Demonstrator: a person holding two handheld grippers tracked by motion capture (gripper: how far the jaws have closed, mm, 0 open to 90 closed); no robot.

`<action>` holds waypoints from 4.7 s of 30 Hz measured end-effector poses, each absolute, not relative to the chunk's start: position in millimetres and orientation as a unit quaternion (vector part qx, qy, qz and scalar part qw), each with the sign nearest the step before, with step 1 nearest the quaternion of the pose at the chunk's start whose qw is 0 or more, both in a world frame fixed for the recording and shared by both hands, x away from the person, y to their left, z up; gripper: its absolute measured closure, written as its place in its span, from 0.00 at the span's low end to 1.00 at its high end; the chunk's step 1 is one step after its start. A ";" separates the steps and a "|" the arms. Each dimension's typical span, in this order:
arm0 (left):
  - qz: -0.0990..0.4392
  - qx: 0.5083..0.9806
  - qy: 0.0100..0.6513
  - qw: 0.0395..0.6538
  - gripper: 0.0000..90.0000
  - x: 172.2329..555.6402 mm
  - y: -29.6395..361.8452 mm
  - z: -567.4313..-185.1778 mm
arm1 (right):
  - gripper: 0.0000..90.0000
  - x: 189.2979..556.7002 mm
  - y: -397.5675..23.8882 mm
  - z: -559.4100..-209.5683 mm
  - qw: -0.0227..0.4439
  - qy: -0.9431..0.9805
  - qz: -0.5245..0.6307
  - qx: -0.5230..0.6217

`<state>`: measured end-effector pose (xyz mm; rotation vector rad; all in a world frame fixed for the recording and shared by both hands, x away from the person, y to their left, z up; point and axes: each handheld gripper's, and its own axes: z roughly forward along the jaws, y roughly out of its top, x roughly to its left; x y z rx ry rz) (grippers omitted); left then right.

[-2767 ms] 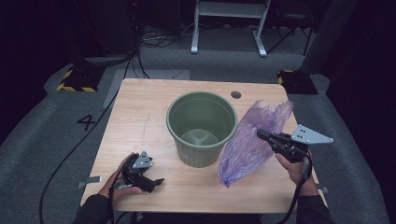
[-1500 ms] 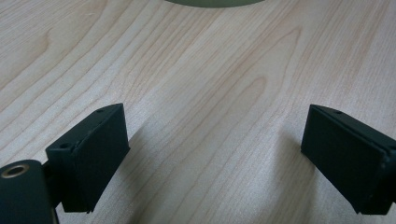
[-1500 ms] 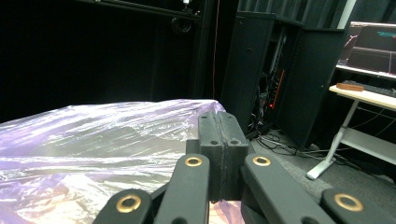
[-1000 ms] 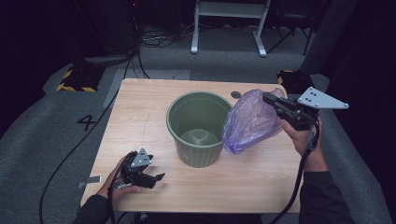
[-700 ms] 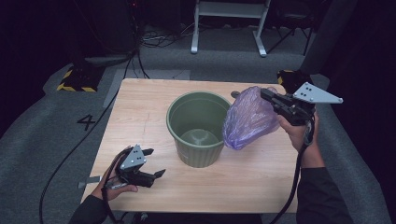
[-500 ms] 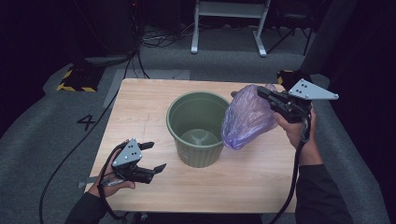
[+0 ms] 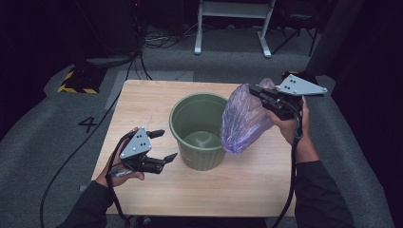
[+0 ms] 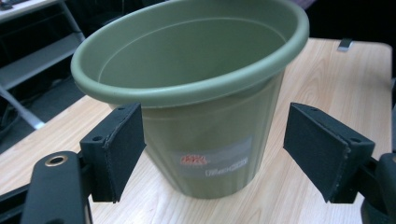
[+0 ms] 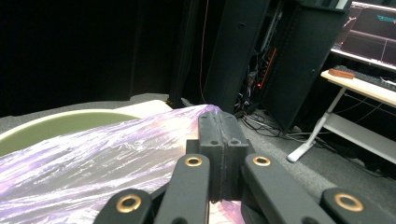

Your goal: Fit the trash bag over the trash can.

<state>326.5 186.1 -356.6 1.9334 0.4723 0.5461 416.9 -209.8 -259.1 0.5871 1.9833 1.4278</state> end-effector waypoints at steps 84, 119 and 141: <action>0.288 0.833 0.175 0.438 0.97 376.2 105.3 -318.6 | 0.58 390.3 -156.5 -263.4 0.258 0.784 0.540 0.168; 0.265 0.835 0.188 0.443 0.96 391.8 132.7 -335.1 | 0.35 434.2 -233.2 -397.2 0.302 0.775 0.458 0.315; 0.257 0.827 0.200 0.458 0.75 393.0 131.5 -338.7 | 1.00 426.9 -246.5 -385.6 0.333 0.712 0.535 0.309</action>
